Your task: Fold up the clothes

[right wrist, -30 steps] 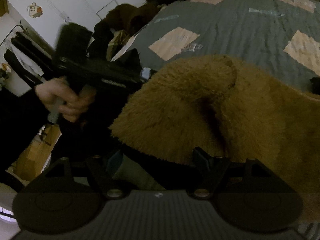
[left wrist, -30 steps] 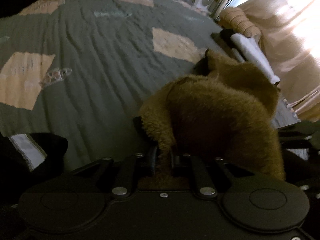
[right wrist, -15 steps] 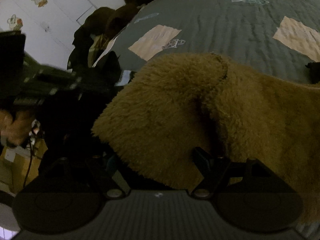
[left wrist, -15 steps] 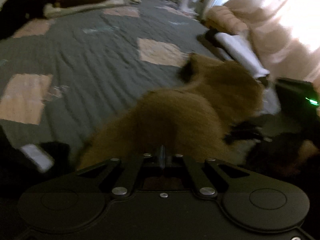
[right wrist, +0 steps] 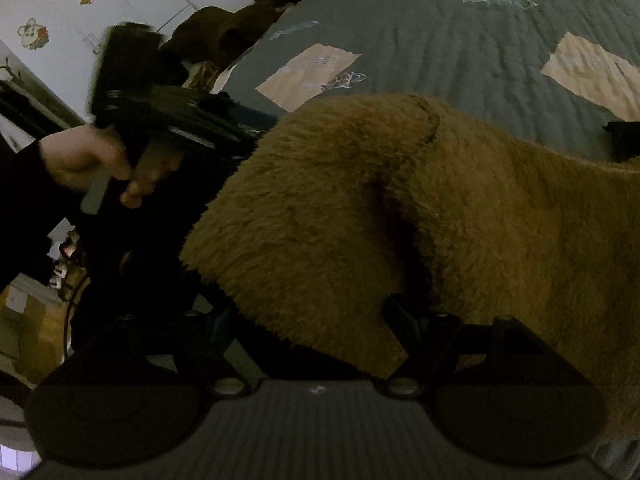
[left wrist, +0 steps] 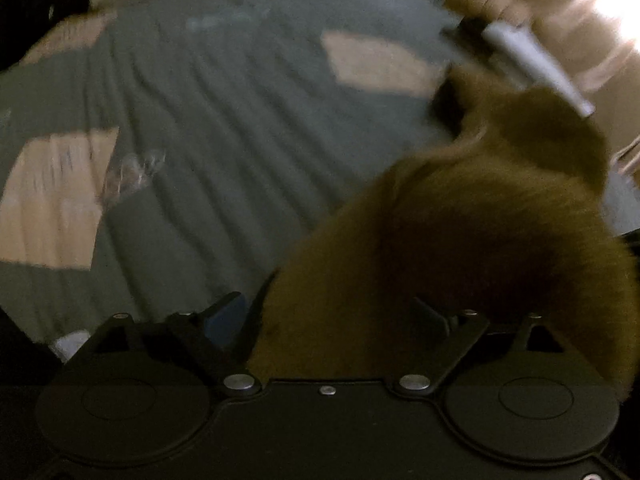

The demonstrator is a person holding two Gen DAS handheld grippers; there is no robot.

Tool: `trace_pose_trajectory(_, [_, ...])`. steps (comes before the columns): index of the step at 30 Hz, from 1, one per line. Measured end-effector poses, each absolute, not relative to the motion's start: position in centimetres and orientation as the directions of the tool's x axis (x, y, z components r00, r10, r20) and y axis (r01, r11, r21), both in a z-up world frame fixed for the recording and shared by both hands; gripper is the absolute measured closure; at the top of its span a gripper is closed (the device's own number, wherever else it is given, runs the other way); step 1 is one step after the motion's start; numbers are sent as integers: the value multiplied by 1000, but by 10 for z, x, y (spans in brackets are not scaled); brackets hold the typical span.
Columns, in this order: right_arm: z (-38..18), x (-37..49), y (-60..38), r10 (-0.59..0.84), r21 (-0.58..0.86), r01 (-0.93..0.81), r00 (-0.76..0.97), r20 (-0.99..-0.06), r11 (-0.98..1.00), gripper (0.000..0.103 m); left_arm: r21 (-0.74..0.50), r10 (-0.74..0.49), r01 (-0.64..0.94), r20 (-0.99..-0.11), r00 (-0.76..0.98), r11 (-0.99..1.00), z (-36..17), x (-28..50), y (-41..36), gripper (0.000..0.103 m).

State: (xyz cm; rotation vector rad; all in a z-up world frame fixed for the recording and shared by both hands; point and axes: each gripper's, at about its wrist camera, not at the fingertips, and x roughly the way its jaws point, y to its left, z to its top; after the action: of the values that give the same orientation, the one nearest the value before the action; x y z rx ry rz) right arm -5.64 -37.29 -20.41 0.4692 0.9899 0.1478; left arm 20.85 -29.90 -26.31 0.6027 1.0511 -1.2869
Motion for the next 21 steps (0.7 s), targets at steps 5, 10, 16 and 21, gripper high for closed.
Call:
trace_pose_trajectory(5, [-202, -57, -370, 336, 439, 65, 549, -766, 896, 25, -236, -401, 939, -908, -122, 250, -285, 231, -310, 16])
trace_pose_trajectory(10, [-203, -58, -369, 334, 435, 64, 544, -770, 898, 25, -298, -348, 924, -915, -205, 239, -300, 251, -320, 21])
trace_pose_trajectory(16, [-201, -60, -369, 345, 448, 61, 549, -762, 892, 25, -394, -329, 887, -893, -308, 240, -319, 255, -328, 77])
trace_pose_trajectory(21, [-205, -58, -368, 349, 453, 63, 546, -761, 889, 25, -426, -372, 878, -868, -328, 219, -310, 246, -319, 89])
